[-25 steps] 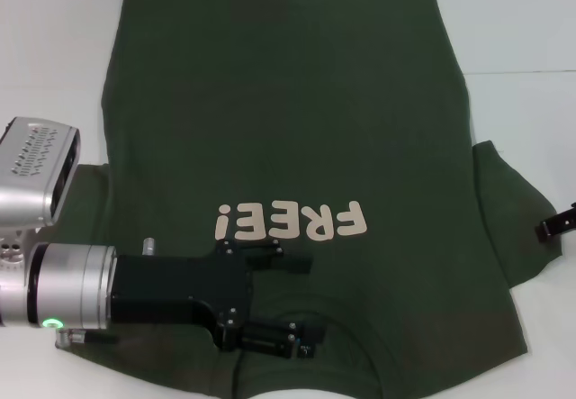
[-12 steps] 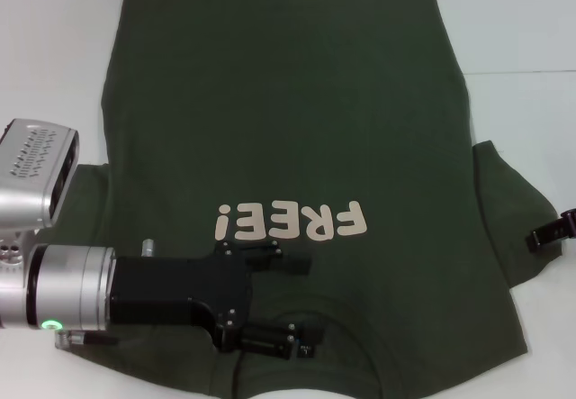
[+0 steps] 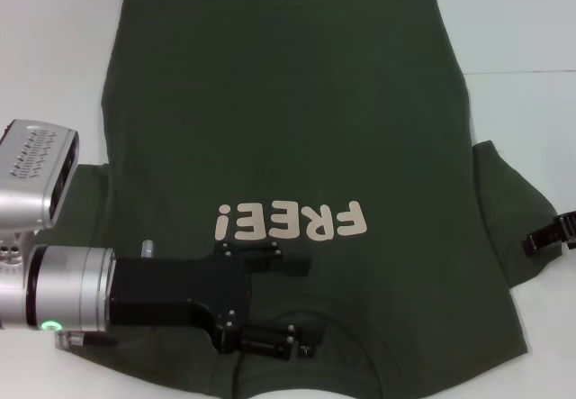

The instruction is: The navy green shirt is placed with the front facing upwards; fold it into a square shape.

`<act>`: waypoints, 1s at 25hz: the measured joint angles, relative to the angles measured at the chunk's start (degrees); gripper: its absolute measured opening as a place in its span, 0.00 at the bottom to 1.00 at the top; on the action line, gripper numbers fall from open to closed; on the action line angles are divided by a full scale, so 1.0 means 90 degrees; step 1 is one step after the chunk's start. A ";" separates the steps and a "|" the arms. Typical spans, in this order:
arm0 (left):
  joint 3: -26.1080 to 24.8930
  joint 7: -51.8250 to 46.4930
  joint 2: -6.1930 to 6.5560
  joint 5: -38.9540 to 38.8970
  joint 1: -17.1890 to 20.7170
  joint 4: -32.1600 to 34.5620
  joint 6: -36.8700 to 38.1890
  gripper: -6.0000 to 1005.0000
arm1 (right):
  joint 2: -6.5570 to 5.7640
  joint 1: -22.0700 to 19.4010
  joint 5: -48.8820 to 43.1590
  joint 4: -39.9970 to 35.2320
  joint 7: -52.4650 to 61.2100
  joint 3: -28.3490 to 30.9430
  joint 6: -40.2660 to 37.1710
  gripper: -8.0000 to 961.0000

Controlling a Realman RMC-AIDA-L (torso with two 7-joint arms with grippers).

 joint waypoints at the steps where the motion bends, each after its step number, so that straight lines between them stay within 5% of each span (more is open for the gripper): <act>1: 0.0000 0.0000 0.0000 0.0000 0.0000 0.0000 0.0000 0.88 | 0.0000 0.0000 0.0000 0.0000 0.0039 -0.0006 0.0028 0.81; 9: 0.0000 0.0000 0.0000 0.0001 0.0011 0.0000 0.0000 0.88 | 0.0000 -0.0048 0.0005 0.0050 0.0136 -0.0045 0.0161 0.73; 20: 0.0000 0.0035 0.0000 0.0001 0.0040 -0.0010 -0.0056 0.88 | -0.0013 -0.0024 -0.0040 0.0139 0.0154 -0.0058 0.0271 0.23; 25: 0.0000 0.0044 0.0000 0.0001 0.0039 -0.0010 -0.0059 0.88 | -0.0015 -0.0060 -0.0043 0.0099 0.0157 -0.0058 0.0393 0.10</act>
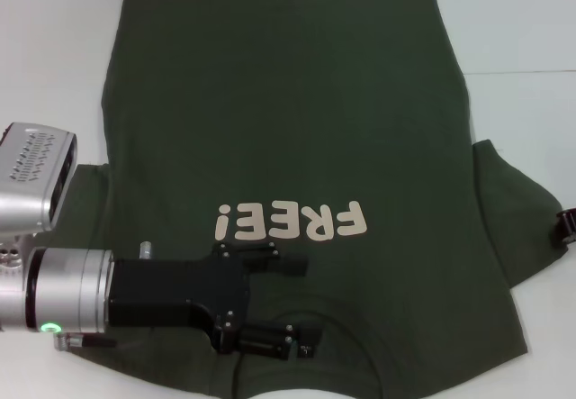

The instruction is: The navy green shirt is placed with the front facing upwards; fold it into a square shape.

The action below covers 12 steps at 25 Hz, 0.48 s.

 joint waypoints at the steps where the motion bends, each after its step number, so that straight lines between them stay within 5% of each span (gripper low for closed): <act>1: 0.0000 0.0000 0.0000 0.0000 -0.0001 0.0000 0.0000 0.88 | -0.0014 -0.0023 -0.0002 -0.0018 0.0000 0.0000 0.0022 0.08; 12: 0.0000 -0.0025 -0.0008 -0.0024 -0.0005 0.0000 0.0000 0.88 | -0.0252 -0.0293 -0.0007 -0.0116 0.0006 0.0032 0.0556 0.03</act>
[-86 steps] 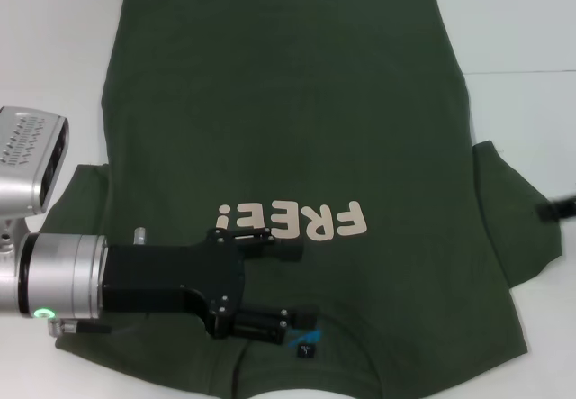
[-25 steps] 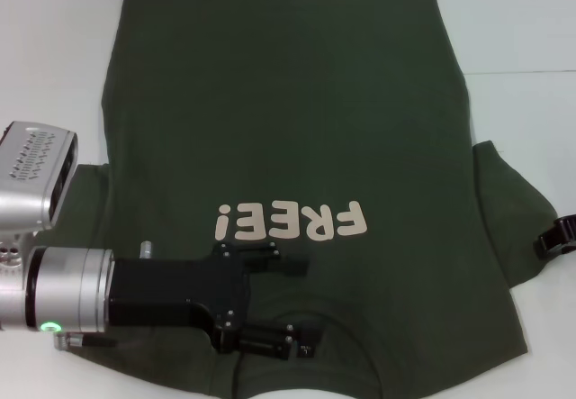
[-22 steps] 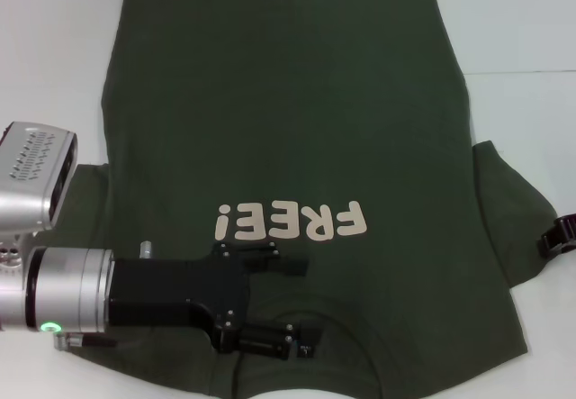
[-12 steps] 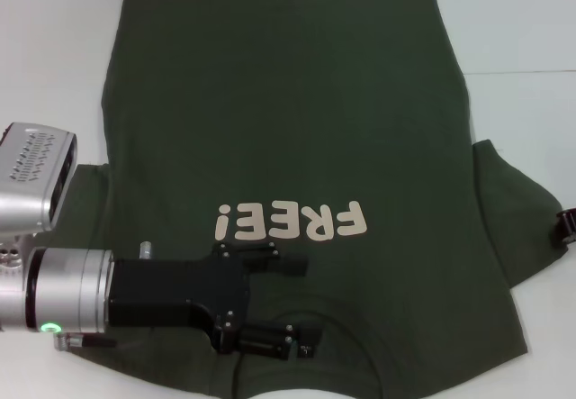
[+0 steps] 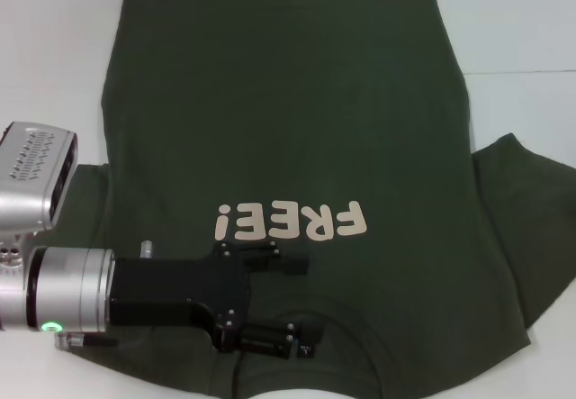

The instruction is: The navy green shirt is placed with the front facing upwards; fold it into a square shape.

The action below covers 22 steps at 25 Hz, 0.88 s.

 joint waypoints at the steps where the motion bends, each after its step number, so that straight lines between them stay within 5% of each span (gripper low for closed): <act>1: 0.0000 -0.0002 0.0000 -0.0002 0.0000 0.0000 0.0000 0.88 | -0.0001 -0.0007 0.0000 -0.0001 -0.0005 -0.0009 0.0077 0.03; 11: -0.0018 -0.0018 -0.0002 -0.0013 0.0000 0.0000 0.0000 0.88 | 0.0041 0.0043 0.0025 -0.0027 -0.0102 -0.0037 0.0657 0.03; 18: -0.0040 -0.0027 -0.0002 -0.0028 0.0000 0.0000 -0.0020 0.88 | 0.0538 0.0057 0.0550 -0.1038 -0.0650 -0.0362 0.0384 0.03; 22: -0.0054 -0.0029 -0.0002 -0.0036 0.0000 0.0000 -0.0042 0.88 | 0.0534 0.0024 0.1525 -0.1204 -0.0710 -0.1074 0.0087 0.03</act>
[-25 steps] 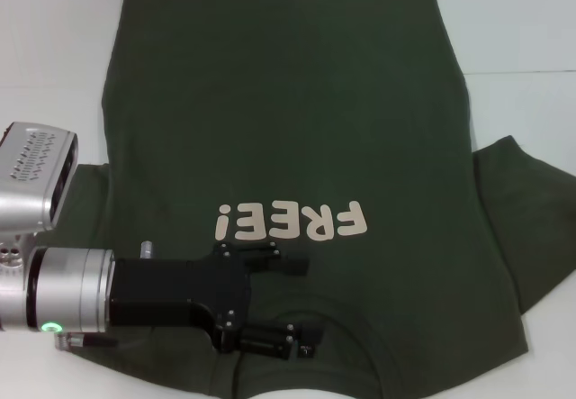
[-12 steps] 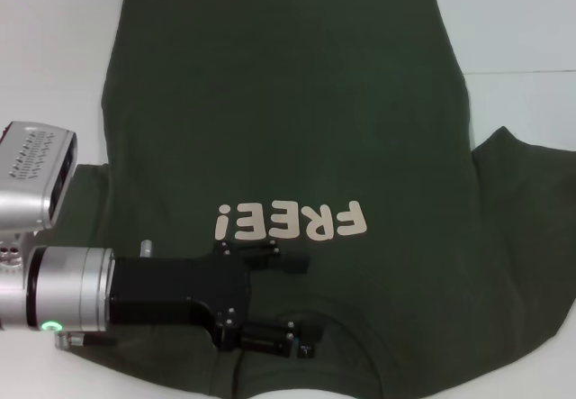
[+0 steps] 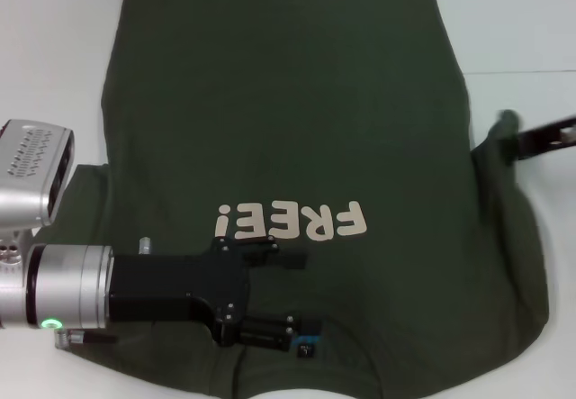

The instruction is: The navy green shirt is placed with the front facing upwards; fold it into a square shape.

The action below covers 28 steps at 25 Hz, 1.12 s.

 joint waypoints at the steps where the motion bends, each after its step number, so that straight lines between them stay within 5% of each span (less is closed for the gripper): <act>1: 0.0001 0.0000 0.0000 0.0000 0.0000 0.0000 -0.0011 0.88 | -0.0002 0.0001 0.0262 -0.0002 -0.0020 -0.0167 -0.0049 0.03; 13: -0.0005 0.0000 0.0000 -0.0011 0.0002 0.0000 -0.0046 0.88 | 0.0042 0.0065 0.1361 0.0649 -0.0198 -0.1725 0.0604 0.03; 28: -0.0005 0.0037 0.0000 -0.0010 0.0032 0.0000 -0.0045 0.88 | 0.0055 0.0214 0.1721 0.1166 -0.0215 -0.2476 0.1006 0.03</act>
